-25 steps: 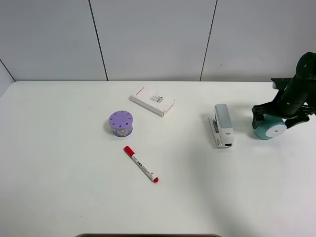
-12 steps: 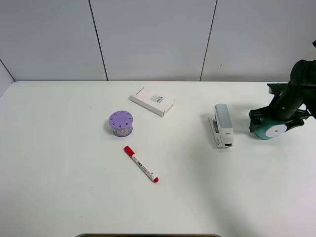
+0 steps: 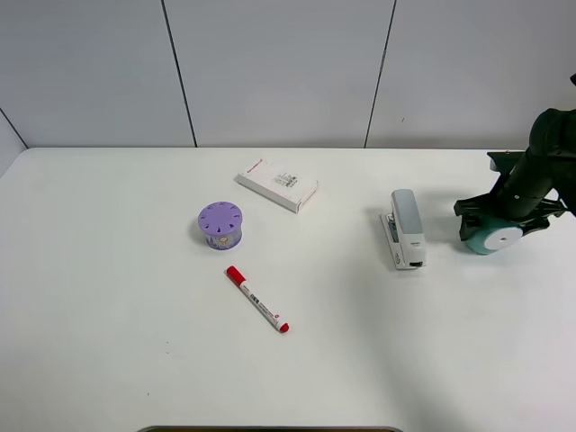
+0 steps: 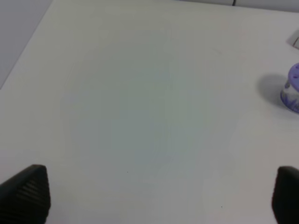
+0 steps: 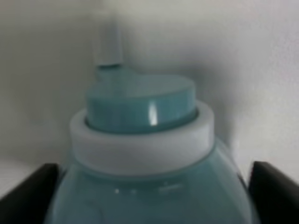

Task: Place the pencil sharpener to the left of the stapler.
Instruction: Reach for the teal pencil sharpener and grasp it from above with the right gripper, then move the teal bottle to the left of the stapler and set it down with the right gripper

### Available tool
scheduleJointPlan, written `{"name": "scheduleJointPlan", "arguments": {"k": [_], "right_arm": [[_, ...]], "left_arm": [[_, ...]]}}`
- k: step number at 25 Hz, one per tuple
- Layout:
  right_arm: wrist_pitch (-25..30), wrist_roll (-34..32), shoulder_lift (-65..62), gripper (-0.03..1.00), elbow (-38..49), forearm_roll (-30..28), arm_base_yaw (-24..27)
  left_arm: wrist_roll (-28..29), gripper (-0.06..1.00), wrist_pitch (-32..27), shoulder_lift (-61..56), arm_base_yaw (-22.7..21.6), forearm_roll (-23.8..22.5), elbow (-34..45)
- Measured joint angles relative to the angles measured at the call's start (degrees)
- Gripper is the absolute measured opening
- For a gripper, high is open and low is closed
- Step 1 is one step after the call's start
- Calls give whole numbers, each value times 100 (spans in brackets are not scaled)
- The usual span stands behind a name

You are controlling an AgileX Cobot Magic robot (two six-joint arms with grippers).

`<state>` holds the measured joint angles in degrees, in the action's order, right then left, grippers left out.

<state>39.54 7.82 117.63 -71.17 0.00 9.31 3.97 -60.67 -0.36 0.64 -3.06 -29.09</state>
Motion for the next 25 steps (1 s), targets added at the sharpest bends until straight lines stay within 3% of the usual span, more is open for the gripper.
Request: {"name": "scheduleJointPlan", "arguments": {"k": [1,25], "right_arm": [[0,-19,0,66,0,0,0],[-1,-18,0,68,0,0,0]], "left_arm": [[0,95,0,0,0,0,0],[0,95,0,0,0,0,0]]}}
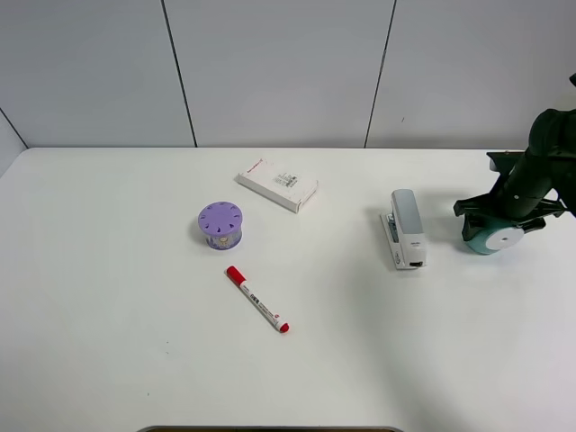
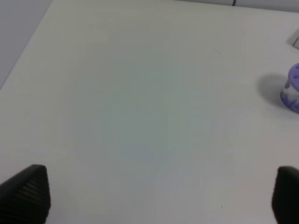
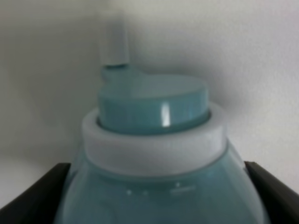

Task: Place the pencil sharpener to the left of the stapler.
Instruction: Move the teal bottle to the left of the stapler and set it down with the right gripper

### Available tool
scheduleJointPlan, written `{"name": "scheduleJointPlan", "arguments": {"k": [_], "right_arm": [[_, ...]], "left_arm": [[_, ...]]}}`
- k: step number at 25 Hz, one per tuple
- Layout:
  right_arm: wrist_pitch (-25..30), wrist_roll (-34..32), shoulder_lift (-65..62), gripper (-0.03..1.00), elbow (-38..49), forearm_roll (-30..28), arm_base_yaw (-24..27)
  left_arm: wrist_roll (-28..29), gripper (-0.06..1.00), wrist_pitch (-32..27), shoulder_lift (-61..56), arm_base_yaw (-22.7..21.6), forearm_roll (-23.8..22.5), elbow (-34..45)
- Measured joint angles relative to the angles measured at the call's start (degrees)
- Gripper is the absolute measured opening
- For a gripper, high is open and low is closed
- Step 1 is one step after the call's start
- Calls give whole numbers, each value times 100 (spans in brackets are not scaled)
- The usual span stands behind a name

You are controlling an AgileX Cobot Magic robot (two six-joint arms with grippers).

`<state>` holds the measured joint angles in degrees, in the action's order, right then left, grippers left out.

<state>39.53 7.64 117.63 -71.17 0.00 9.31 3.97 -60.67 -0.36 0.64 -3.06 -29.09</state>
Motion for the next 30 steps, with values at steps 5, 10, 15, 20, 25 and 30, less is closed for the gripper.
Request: {"name": "scheduleJointPlan", "arguments": {"k": [5,10,15,20,25,30], "right_arm": [[0,0,-11,68,0,0,0],[30,0,-219,68,0,-42,0],[165,-104,-641,68,0,-42,0],[470,-145,-1003,68,0,-42,0],[637,-156,-1424,68,0,0,-52],[952,-374,-1637,68,-106,128,-334]], "left_arm": [[0,95,0,0,0,0,0],[0,95,0,0,0,0,0],[0,95,0,0,0,0,0],[0,95,0,0,0,0,0],[0,95,0,0,0,0,0],[0,95,0,0,0,0,0]]}}
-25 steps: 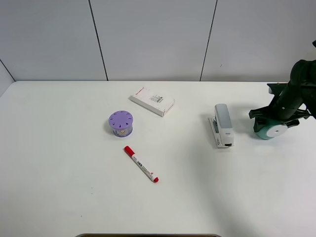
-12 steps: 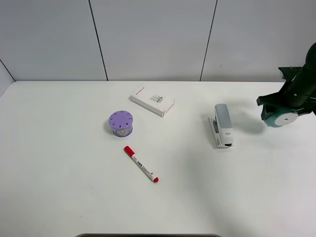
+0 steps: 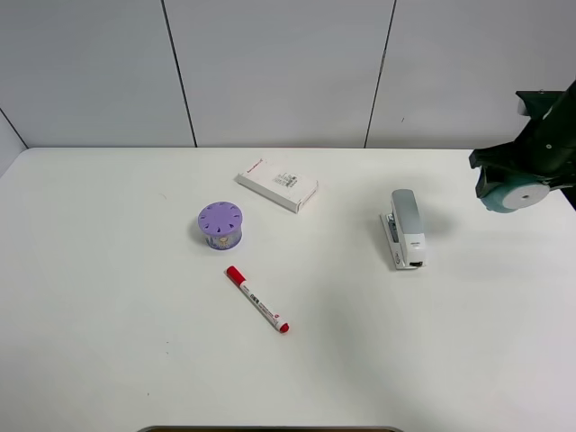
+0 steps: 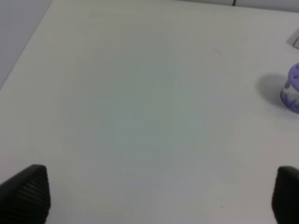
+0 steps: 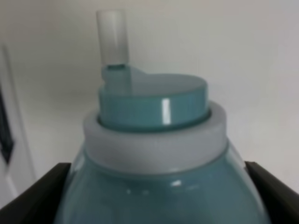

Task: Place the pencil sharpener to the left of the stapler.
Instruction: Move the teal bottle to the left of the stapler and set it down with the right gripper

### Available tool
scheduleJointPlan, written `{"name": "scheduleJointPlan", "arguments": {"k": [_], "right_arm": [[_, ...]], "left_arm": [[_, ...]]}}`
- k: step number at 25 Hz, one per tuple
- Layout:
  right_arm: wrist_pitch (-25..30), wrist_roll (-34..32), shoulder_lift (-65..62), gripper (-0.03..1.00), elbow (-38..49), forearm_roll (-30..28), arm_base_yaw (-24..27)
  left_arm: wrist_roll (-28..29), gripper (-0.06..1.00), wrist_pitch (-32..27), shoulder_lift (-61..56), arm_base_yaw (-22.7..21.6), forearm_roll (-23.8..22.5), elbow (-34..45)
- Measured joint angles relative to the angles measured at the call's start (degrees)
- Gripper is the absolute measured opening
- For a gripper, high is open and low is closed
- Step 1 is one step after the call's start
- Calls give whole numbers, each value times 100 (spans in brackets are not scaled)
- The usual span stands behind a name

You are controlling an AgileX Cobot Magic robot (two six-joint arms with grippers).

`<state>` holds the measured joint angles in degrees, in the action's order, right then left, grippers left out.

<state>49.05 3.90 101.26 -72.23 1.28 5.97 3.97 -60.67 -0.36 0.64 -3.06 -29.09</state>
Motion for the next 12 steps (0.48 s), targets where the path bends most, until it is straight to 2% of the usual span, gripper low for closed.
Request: {"name": "scheduleJointPlan", "arguments": {"k": [5,12], "right_arm": [[349,-320,0,68,-369,13,-564],[436,-985,0,68,-991,39,-1439]], "left_arm": [[0,95,0,0,0,0,0],[0,95,0,0,0,0,0]]}}
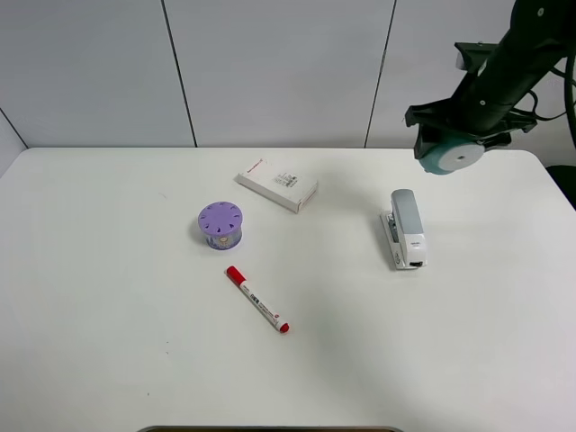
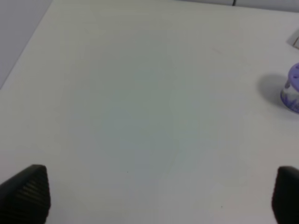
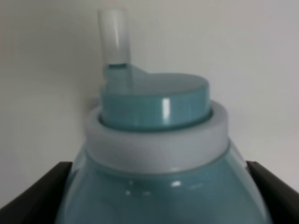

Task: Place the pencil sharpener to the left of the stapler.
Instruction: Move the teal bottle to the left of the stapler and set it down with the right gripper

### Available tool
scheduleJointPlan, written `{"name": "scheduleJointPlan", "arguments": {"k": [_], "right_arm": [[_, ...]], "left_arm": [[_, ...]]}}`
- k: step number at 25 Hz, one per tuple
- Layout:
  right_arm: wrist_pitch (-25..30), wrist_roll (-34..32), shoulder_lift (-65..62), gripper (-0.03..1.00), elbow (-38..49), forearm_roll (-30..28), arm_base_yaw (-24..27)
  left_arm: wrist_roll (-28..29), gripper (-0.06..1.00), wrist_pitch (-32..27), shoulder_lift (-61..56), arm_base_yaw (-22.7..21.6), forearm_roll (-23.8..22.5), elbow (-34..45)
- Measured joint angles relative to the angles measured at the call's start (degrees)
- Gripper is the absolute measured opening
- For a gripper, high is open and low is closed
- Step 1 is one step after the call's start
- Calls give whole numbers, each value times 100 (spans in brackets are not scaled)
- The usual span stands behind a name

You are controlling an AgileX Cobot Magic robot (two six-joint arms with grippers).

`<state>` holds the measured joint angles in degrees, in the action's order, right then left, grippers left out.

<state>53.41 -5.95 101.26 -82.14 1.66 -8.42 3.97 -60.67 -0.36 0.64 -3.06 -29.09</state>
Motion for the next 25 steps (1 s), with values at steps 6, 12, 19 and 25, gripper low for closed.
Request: {"name": "scheduleJointPlan", "arguments": {"k": [6,12,19,25], "right_arm": [[-22,-520,15,68,-216,17,-550],[-35,-842,187,68,-216,125,-932],[-169,-1042,721,68,-222,280,-1361],[-392,-1045,1221,68,-222,409,-1589]], "left_arm": [[0,95,0,0,0,0,0],[0,95,0,0,0,0,0],[0,95,0,0,0,0,0],[0,95,0,0,0,0,0]]}}
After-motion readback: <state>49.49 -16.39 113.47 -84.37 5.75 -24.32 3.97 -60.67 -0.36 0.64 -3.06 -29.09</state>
